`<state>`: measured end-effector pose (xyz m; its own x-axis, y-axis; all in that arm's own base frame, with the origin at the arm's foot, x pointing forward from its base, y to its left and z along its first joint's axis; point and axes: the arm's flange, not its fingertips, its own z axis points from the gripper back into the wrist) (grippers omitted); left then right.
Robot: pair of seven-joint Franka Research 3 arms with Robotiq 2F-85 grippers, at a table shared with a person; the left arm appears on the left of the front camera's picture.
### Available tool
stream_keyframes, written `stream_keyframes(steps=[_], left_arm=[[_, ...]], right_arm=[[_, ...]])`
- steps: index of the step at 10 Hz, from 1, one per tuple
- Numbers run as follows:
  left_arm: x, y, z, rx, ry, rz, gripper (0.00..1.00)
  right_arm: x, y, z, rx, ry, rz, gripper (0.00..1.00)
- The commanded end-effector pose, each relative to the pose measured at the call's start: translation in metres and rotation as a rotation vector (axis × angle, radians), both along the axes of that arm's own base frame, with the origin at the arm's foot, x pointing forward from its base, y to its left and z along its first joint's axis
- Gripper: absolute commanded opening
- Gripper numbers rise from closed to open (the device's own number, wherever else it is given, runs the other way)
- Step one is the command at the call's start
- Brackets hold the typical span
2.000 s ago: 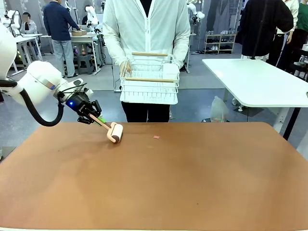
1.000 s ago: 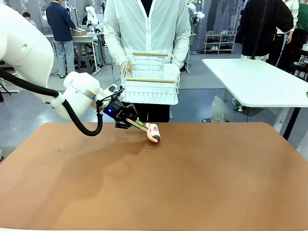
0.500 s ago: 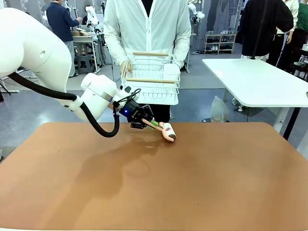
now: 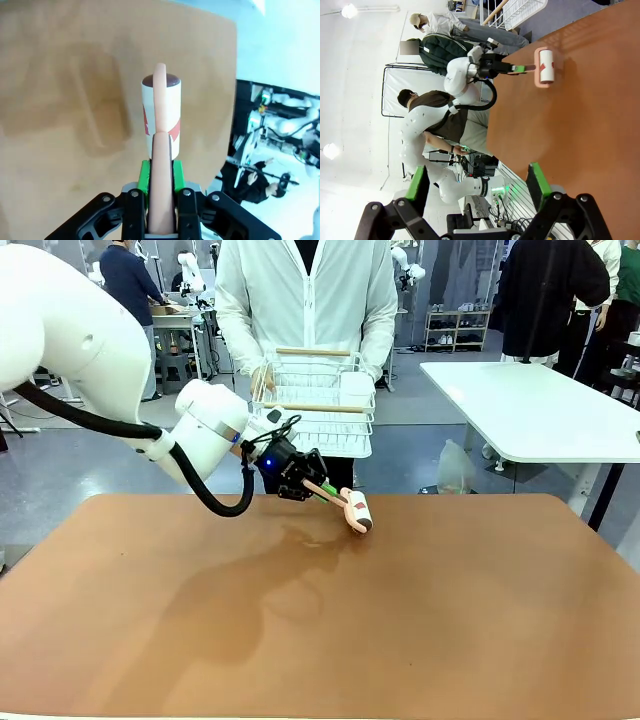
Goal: Clean the table.
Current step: Clean the table with the Lint Roller when the human lifts the Dish drying rack.
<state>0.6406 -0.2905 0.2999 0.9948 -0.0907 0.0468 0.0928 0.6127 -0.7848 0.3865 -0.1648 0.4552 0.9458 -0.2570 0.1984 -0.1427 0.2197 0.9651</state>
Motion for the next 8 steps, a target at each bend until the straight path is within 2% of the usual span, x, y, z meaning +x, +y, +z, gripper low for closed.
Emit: stream_keyframes(steps=[1, 3, 6, 7, 8], left_arm=[[-0.022, 0.022, 0.067, 0.05, 0.044, -0.047, 0.21], [-0.037, 0.073, 0.117, 0.195, 0.081, -0.035, 0.21], [-0.058, 0.204, 0.188, 0.417, 0.017, -0.001, 0.21], [-0.065, 0.258, 0.208, 0.452, -0.018, 0.045, 0.21], [-0.065, 0.299, 0.224, 0.434, -0.013, 0.082, 0.21]], right_arm=[[0.0, 0.001, 0.005, 0.014, -0.006, -0.002, 1.0], [0.0, 0.001, 0.005, 0.014, -0.006, -0.002, 1.0], [0.0, 0.001, 0.005, 0.014, -0.006, -0.002, 1.0], [0.0, 0.001, 0.005, 0.014, -0.006, -0.002, 1.0], [0.0, 0.001, 0.005, 0.014, -0.006, -0.002, 1.0]])
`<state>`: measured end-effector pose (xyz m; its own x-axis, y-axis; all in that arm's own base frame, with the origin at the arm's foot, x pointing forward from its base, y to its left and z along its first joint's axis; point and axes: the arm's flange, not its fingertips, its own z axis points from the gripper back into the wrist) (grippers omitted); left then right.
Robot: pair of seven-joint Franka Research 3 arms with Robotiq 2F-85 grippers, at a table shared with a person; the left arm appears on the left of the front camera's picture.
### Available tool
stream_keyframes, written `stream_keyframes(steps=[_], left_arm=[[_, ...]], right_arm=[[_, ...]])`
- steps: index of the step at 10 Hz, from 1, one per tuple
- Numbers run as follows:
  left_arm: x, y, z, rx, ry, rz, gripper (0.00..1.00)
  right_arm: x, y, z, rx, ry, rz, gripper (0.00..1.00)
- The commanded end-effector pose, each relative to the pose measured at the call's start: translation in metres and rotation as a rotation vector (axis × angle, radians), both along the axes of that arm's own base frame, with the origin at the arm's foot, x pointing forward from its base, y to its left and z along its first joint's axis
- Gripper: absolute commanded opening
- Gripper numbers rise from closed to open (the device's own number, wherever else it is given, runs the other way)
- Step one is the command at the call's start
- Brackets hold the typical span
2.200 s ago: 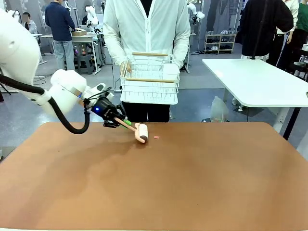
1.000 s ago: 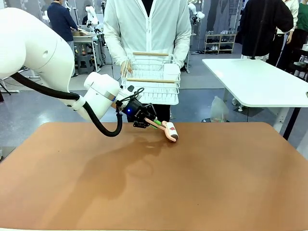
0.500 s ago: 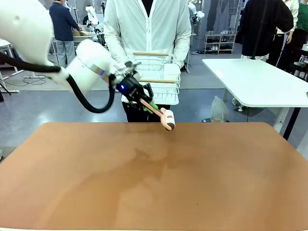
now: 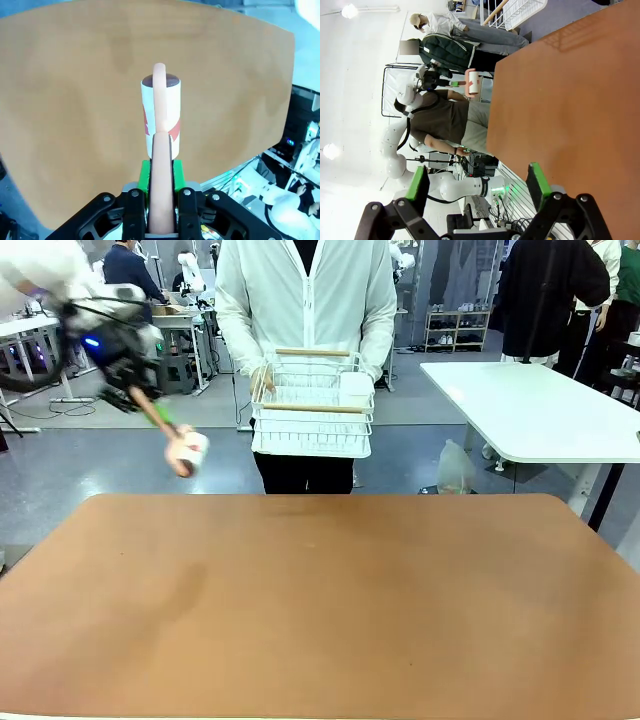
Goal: Clean the table.
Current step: Clean the table with the Lint Roller when the human lifts the Dish drying rack.
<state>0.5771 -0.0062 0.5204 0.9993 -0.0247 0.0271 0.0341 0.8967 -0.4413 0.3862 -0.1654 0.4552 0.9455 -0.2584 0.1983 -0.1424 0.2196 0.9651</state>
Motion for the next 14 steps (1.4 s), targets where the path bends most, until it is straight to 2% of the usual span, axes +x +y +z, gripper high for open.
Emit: stream_keyframes(steps=[1, 3, 6, 8, 9, 11, 12, 13, 14], left_arm=[[-0.006, 0.028, 0.01, 0.003, -0.015, 0.01, 0.21], [-0.012, 0.037, 0.01, 0.088, -0.024, 0.036, 0.21], [-0.022, 0.026, 0.007, 0.107, -0.043, 0.032, 0.21], [-0.026, 0.014, 0.001, 0.276, -0.029, 0.116, 0.21], [-0.027, 0.007, -0.003, 0.326, -0.024, 0.114, 0.21], [-0.029, -0.002, -0.013, 0.328, -0.026, 0.1, 0.21], [-0.028, -0.003, -0.022, 0.251, -0.039, 0.11, 0.21], [-0.019, 0.003, -0.008, 0.314, -0.016, 0.081, 0.21], [-0.019, 0.003, -0.008, 0.314, -0.016, 0.081, 0.21]], right_arm=[[0.0, 0.001, 0.005, 0.014, -0.006, -0.001, 1.0], [0.0, 0.001, 0.005, 0.014, -0.006, -0.001, 1.0], [0.0, 0.001, 0.005, 0.014, -0.006, -0.001, 1.0], [0.0, 0.001, 0.005, 0.014, -0.006, -0.001, 1.0], [0.0, 0.001, 0.005, 0.014, -0.006, -0.001, 1.0], [0.0, 0.001, 0.005, 0.014, -0.006, -0.001, 1.0], [0.0, 0.001, 0.005, 0.014, -0.006, -0.001, 1.0], [0.0, 0.001, 0.005, 0.014, -0.006, -0.001, 1.0], [0.0, 0.001, 0.005, 0.014, -0.006, -0.001, 1.0]])
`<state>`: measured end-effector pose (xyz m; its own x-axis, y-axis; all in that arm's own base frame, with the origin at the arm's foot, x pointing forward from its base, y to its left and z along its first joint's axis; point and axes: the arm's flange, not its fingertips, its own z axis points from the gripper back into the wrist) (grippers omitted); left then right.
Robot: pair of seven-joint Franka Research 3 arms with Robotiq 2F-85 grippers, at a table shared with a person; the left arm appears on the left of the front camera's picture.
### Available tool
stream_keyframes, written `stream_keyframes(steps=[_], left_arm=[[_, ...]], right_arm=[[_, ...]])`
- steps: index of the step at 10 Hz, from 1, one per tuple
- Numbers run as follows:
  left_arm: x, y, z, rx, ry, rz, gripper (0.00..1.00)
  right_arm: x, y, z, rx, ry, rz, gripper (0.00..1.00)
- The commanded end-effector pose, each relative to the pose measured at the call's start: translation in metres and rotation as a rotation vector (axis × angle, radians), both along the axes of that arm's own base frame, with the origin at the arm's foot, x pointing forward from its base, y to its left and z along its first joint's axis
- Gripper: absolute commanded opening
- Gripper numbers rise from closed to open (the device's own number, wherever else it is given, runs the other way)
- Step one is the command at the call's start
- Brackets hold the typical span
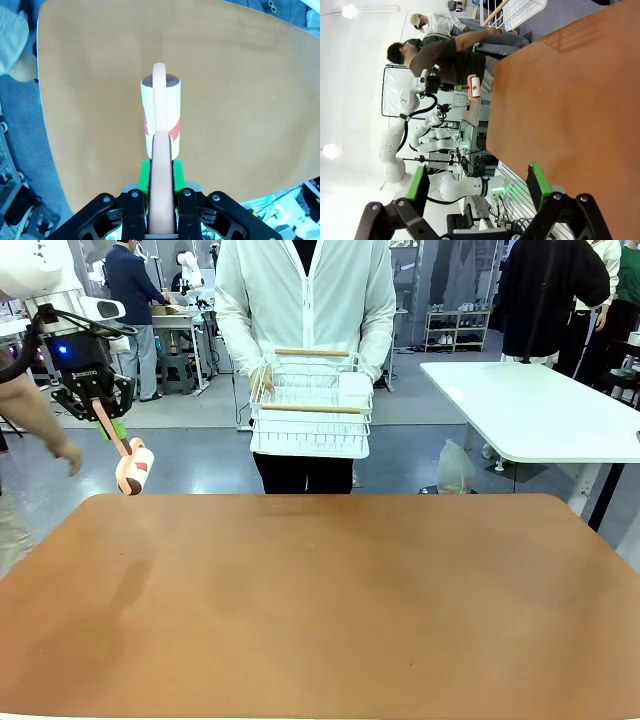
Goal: Clean the table.
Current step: Clean the table with the Lint Roller when the human lifts the Dish drying rack, then place the Lint Roller down when the Dish drying rack is positioned in the middle of the table.
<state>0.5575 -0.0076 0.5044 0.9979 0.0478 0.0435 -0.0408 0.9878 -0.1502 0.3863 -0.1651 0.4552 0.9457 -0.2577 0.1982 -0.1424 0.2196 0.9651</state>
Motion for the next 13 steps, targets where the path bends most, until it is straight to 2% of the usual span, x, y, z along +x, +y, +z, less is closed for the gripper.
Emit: stream_keyframes(steps=[1, 13], left_arm=[[0.0004, 0.0042, 0.0077, 0.007, -0.002, -0.002, 0.21], [0.0004, 0.0042, 0.0077, 0.007, -0.002, -0.002, 0.21]], right_arm=[[0.0002, 0.001, 0.0048, 0.014, -0.006, -0.001, 1.0], [0.0002, 0.001, 0.0048, 0.014, -0.006, -0.001, 1.0]])
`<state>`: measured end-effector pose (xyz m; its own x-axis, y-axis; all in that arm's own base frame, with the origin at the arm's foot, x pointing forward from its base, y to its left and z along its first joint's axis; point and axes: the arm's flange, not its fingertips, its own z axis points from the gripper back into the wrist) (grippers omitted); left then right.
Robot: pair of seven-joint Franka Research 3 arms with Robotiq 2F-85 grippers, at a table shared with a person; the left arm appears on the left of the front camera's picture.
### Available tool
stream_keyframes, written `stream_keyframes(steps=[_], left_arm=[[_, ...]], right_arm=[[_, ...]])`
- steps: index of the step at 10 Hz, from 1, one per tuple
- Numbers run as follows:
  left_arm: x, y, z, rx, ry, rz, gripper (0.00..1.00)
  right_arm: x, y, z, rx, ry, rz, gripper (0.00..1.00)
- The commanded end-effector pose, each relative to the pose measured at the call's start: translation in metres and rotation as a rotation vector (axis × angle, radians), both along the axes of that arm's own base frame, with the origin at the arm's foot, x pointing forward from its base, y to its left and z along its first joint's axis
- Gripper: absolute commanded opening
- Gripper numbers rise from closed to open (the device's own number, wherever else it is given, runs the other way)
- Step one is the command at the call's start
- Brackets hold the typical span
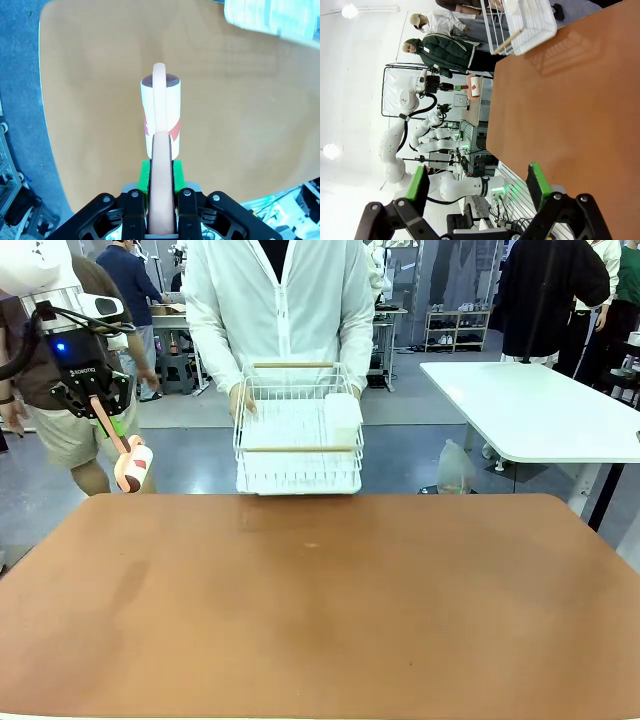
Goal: Clean the table.
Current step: Place the Lint Roller down when the Dish drying rack is positioned in the middle of the table.
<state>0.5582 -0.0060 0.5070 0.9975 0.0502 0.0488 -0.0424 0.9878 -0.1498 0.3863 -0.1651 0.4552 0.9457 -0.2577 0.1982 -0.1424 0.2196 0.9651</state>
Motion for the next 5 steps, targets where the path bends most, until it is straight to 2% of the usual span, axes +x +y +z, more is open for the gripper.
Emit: stream_keyframes(steps=[1, 5], left_arm=[[-0.0003, 0.0025, 0.0051, 0.007, 0.003, -0.004, 0.21], [-0.0003, 0.0025, 0.0051, 0.007, 0.003, -0.004, 0.21]], right_arm=[[0.0002, 0.001, 0.0048, 0.014, -0.006, -0.001, 1.0], [0.0002, 0.001, 0.0048, 0.014, -0.006, -0.001, 1.0]])
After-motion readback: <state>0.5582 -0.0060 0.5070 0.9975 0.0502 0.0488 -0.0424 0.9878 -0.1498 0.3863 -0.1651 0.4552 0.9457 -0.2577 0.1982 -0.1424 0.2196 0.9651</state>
